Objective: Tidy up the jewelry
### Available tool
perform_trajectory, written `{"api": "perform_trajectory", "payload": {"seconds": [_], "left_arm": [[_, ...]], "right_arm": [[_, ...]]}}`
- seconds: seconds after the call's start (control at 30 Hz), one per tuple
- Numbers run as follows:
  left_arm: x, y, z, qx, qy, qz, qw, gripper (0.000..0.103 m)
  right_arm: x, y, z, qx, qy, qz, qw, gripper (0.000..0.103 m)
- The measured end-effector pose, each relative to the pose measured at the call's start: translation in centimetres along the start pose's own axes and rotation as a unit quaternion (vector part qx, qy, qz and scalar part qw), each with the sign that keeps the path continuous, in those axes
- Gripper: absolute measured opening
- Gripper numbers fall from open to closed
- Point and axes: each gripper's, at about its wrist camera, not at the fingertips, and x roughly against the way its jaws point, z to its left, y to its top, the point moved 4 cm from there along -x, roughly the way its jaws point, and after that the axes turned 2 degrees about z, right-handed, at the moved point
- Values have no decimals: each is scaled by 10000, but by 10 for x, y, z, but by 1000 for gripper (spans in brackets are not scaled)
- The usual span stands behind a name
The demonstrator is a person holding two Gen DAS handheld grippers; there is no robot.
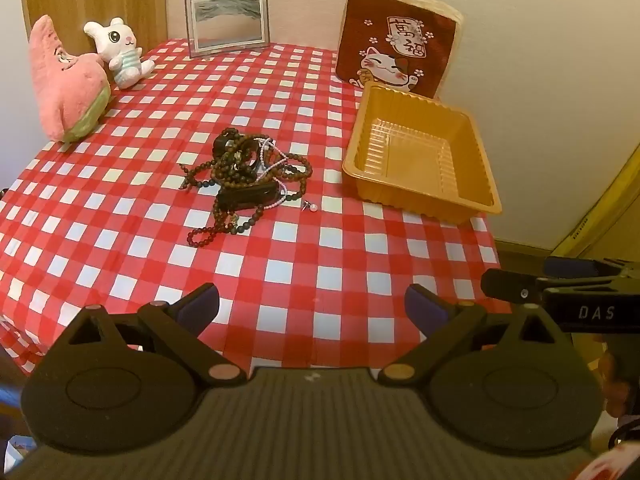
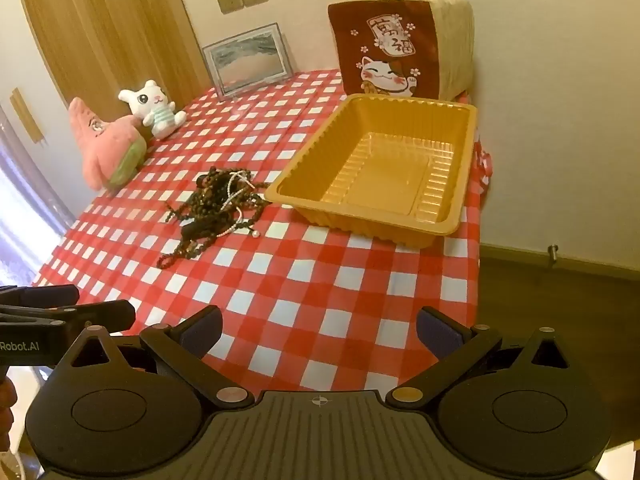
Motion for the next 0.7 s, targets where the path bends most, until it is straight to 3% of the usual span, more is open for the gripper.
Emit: {"api": "perform_trajectory", "payload": {"seconds": [0.7], "left_arm": [[0, 0, 0, -12, 23, -8, 10000, 99]], "right_arm": [[-5, 3, -4, 3, 10, 8, 10000, 103]]}}
